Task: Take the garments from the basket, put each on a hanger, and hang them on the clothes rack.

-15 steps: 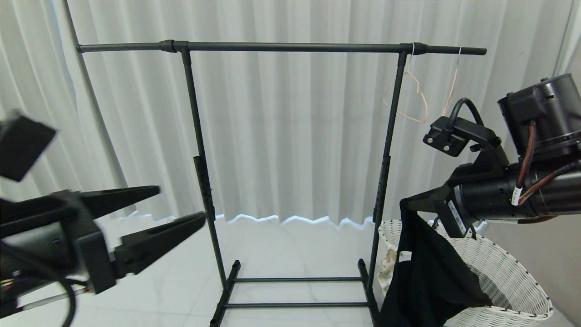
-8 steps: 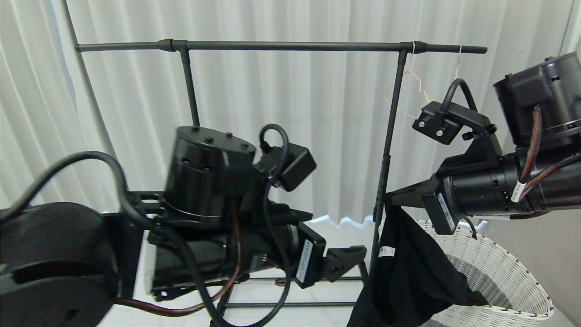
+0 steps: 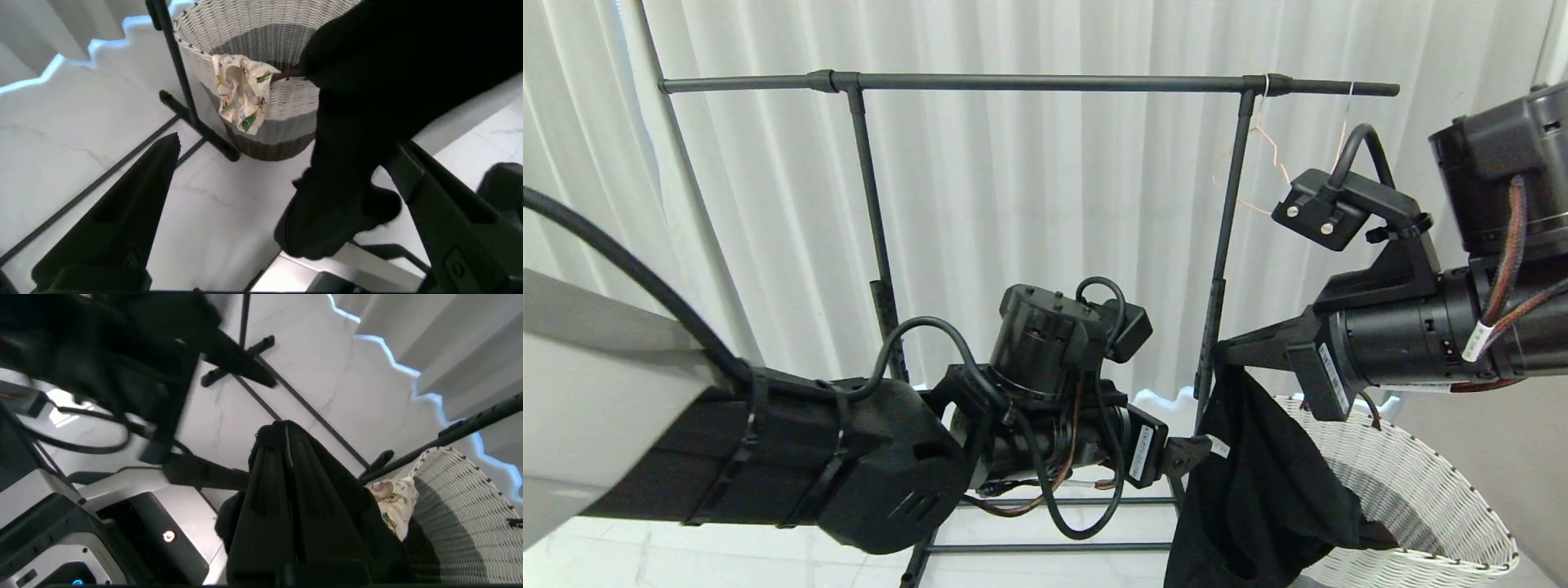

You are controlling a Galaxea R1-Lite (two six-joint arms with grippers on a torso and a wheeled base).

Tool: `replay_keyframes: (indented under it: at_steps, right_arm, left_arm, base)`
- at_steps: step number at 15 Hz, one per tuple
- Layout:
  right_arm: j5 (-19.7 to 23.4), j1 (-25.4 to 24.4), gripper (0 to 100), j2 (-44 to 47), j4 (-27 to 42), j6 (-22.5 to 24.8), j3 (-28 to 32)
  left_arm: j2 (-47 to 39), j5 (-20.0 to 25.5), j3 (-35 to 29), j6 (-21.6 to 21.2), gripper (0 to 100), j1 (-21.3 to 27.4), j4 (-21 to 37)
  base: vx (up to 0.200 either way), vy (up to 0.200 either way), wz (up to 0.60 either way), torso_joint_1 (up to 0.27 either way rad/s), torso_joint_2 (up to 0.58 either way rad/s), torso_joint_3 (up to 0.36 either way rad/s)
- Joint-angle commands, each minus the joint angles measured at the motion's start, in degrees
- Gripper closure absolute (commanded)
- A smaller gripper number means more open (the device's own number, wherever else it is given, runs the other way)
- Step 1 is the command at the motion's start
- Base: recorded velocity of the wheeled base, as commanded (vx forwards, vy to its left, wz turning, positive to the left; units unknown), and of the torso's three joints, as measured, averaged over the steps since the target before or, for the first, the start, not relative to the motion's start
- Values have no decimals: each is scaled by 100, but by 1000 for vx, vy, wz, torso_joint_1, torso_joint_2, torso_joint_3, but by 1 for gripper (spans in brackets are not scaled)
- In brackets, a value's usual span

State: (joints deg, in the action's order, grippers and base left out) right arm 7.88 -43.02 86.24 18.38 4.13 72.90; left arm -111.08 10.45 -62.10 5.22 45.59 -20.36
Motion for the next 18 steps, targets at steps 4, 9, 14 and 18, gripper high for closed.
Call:
replay_keyframes:
  at_steps: [4,9,14,18]
  right_arm:
    - [12,-31,100,-19,-1,0,102]
    - [21,-31,100,-37,25,0,146]
    - [21,-40,100,-45,25,0,137]
    - [4,4,100,-28,60,-27,84]
  left_arm:
    - [-476,107,-92,14,0,-15,-21]
    - [-581,98,339,-3,0,-15,-21]
    - [-502,54,778,14,100,-42,-82]
    - [-221,-456,1033,14,100,-24,-109]
  base:
    - [0,0,0,0,0,0]
    - [0,0,0,0,0,0]
    - [0,0,0,0,0,0]
    - [0,0,0,0,0,0]
